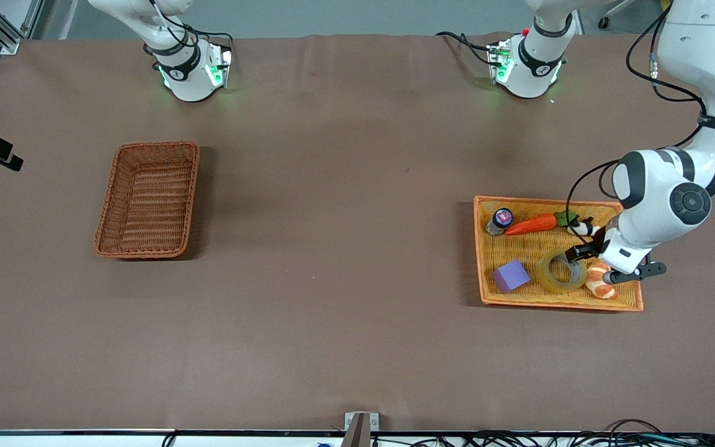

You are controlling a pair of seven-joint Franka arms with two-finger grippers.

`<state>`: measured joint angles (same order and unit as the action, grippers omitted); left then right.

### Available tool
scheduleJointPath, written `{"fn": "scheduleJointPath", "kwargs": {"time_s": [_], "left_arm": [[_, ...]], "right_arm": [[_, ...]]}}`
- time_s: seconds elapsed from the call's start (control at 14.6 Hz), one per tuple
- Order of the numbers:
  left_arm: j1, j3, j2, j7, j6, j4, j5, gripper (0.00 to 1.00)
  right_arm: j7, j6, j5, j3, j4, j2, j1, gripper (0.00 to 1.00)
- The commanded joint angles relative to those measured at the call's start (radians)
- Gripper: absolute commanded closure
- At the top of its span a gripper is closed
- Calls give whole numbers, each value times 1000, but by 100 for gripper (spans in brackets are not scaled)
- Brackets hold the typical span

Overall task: Move tape to another basket
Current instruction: 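Grasp the yellow tape roll with the left gripper and lift it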

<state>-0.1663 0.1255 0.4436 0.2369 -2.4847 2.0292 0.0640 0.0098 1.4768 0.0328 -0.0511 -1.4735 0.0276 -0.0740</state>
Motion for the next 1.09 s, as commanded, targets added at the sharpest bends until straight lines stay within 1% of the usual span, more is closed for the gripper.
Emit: {"fn": "scheduleJointPath", "kwargs": {"time_s": [0.0,0.07,0.27,0.34,0.41,0.55,0.61,0.75,0.89,1.02], "left_arm": [[-6,-1,41,68,-51,-11,8,41],[-4,0,41,87,-51,-11,8,57],[-3,2,32,104,-46,-9,11,92],[7,3,21,102,-31,-14,13,100],[10,5,1,102,16,-26,17,100],[8,17,-46,94,204,-99,20,100],[8,40,-62,96,315,-154,20,100],[10,119,-74,126,517,-278,17,100],[33,189,-65,188,607,-378,20,99],[97,203,-54,203,630,-412,20,99]], "right_arm": [[-16,3,24,10,-10,-9,-18,0],[-16,3,24,10,-10,-9,-18,0],[-16,2,24,10,-11,-9,-18,0],[-16,2,24,10,-11,-9,-18,0],[-16,2,24,10,-11,-9,-18,0],[-16,3,24,10,-10,-9,-18,0],[-16,3,24,10,-10,-9,-18,0],[-16,3,24,10,-11,-9,-18,0],[-16,3,24,10,-11,-9,-18,0],[-16,3,24,10,-11,-8,-18,0]]}}
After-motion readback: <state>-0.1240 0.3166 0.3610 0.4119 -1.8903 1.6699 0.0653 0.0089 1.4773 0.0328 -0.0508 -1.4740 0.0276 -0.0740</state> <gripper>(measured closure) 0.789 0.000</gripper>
